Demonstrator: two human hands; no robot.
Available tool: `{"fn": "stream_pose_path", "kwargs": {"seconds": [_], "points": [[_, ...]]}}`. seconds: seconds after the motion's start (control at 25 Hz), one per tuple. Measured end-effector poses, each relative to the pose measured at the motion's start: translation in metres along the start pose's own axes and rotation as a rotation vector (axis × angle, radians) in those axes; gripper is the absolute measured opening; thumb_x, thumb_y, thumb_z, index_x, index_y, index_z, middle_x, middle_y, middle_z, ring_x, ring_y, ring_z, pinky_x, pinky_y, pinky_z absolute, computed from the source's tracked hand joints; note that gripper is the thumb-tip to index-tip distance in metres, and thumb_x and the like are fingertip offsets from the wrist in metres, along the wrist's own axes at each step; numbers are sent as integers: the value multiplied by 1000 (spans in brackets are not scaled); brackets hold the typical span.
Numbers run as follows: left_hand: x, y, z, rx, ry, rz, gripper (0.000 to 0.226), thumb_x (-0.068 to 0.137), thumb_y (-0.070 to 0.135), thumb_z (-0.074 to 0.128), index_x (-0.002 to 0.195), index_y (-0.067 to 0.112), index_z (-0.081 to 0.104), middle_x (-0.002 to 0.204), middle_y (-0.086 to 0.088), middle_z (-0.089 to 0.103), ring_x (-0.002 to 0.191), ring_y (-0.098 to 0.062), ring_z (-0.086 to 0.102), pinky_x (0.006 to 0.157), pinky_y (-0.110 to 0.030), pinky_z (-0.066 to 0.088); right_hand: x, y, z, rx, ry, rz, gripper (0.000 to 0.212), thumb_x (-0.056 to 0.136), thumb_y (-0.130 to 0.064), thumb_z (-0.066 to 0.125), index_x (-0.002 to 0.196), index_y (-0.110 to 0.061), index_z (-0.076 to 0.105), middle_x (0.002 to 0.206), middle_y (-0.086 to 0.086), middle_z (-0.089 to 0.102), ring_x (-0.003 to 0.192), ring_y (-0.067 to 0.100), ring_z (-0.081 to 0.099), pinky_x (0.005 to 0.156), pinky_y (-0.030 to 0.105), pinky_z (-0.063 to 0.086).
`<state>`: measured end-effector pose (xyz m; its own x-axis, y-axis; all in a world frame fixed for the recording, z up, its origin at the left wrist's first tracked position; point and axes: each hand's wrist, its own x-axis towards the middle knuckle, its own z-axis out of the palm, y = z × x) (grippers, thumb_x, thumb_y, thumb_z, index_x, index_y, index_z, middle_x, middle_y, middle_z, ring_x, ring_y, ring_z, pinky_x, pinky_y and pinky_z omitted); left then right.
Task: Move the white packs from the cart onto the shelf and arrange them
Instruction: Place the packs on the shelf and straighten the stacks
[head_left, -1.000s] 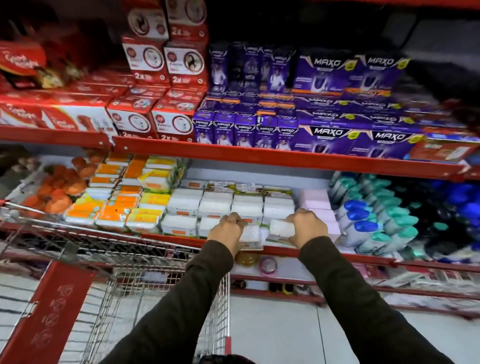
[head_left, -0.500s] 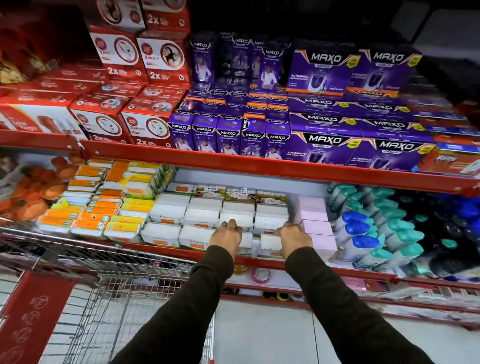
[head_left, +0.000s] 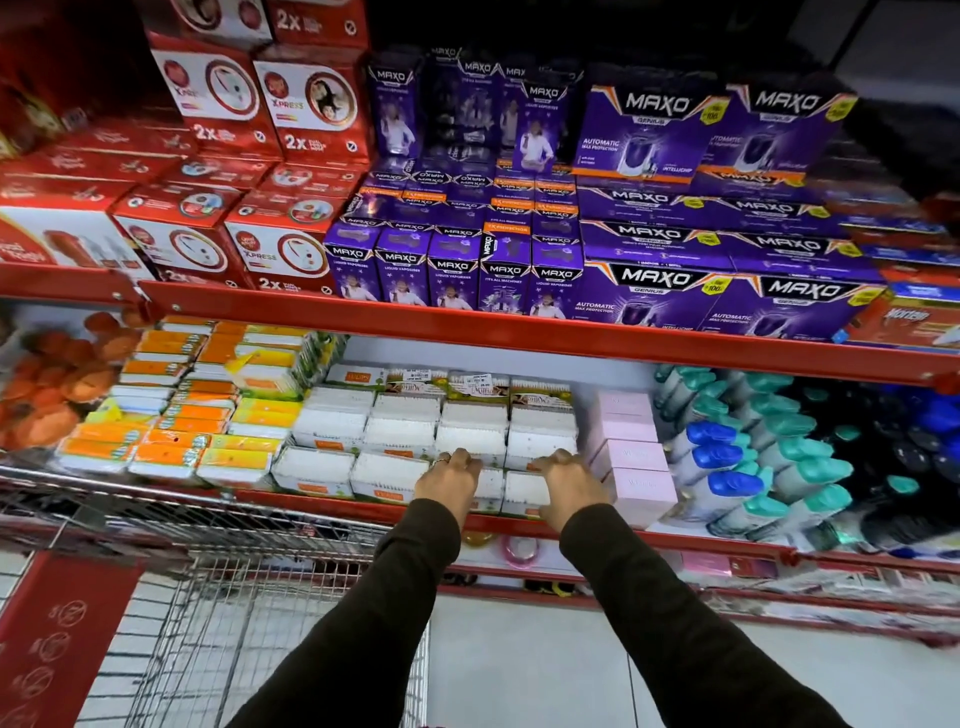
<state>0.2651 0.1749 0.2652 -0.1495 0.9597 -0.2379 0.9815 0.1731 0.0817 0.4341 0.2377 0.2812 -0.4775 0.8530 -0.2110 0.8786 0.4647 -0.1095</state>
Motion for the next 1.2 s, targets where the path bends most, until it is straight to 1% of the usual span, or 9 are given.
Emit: {"fn": "stream_pose_path", "kwargs": {"seconds": [0.08, 0.16, 0.24, 0.32, 0.4, 0.56, 0.72, 1.04, 1.2], "points": [[-11, -2, 1, -131, 115, -22, 59, 94, 20, 61, 147, 18, 38, 150, -7, 39, 132, -27, 47, 107, -34, 47, -12, 2, 2, 308, 67, 82, 55, 86, -26, 74, 136, -18, 51, 140, 7, 50, 127, 26, 51, 104, 39, 47], [-31, 6, 2, -500, 341, -161, 53, 95, 27, 59, 144, 14, 42, 145, -10, 42, 129, -23, 46, 106, -25, 42, -28, -5, 6, 1051, 127, 378, 42, 90, -31, 70, 124, -17, 53, 131, 12, 55, 108, 25, 58, 92, 36, 52], [-44, 24, 5, -1075, 429, -507, 46, 97, 28, 57, 138, 9, 45, 140, -14, 44, 121, -24, 49, 101, -26, 39, -36, -14, 9, 1945, 34, 804, 41, 95, -32, 63, 128, -12, 49, 128, 17, 54, 105, 30, 58, 88, 41, 52], [-39, 38, 10, -1716, 303, -874, 48, 100, 31, 52, 140, 7, 41, 137, -18, 47, 121, -31, 52, 105, -37, 39, -40, -17, 21, 2451, -25, 1054, 50, 99, -35, 55, 140, -9, 42, 140, 20, 48, 124, 39, 52, 100, 48, 46], [-33, 41, 7, -2113, 131, -1076, 57, 102, 39, 45, 147, 7, 33, 131, -18, 54, 116, -33, 56, 104, -40, 43, -38, -20, 25, 2550, 22, 1117, 57, 101, -39, 50, 147, -9, 37, 149, 20, 42, 135, 41, 44, 109, 49, 41], [-29, 38, -4, -2404, 65, -1152, 69, 101, 51, 40, 150, 4, 30, 152, -19, 39, 126, -36, 53, 111, -43, 43, -21, -23, 22, 2496, 55, 1178, 60, 100, -47, 47, 145, -9, 39, 146, 21, 44, 130, 39, 48, 109, 50, 44], [-22, 38, -5, -2475, 35, -1181, 73, 100, 54, 40, 149, 1, 30, 151, -22, 39, 132, -39, 49, 112, -46, 40, -12, -26, 21, 2422, 45, 1161, 57, 100, -50, 43, 139, -8, 47, 138, 22, 51, 113, 36, 51, 104, 52, 48], [-2, 30, 9, -2577, 61, -1111, 69, 98, 52, 47, 151, 11, 29, 153, -20, 36, 129, -41, 51, 105, -47, 46, 0, -24, 23, 2445, 54, 1117, 56, 97, -46, 50, 141, -12, 44, 144, 20, 49, 127, 36, 49, 105, 55, 46], [-9, 25, 16, -2530, 8, -1046, 69, 100, 51, 42, 151, 6, 29, 153, -21, 38, 134, -41, 46, 112, -48, 39, -6, -21, 22, 2600, 94, 1145, 65, 98, -53, 47, 151, -19, 30, 154, 13, 36, 140, 40, 38, 115, 57, 31]]}}
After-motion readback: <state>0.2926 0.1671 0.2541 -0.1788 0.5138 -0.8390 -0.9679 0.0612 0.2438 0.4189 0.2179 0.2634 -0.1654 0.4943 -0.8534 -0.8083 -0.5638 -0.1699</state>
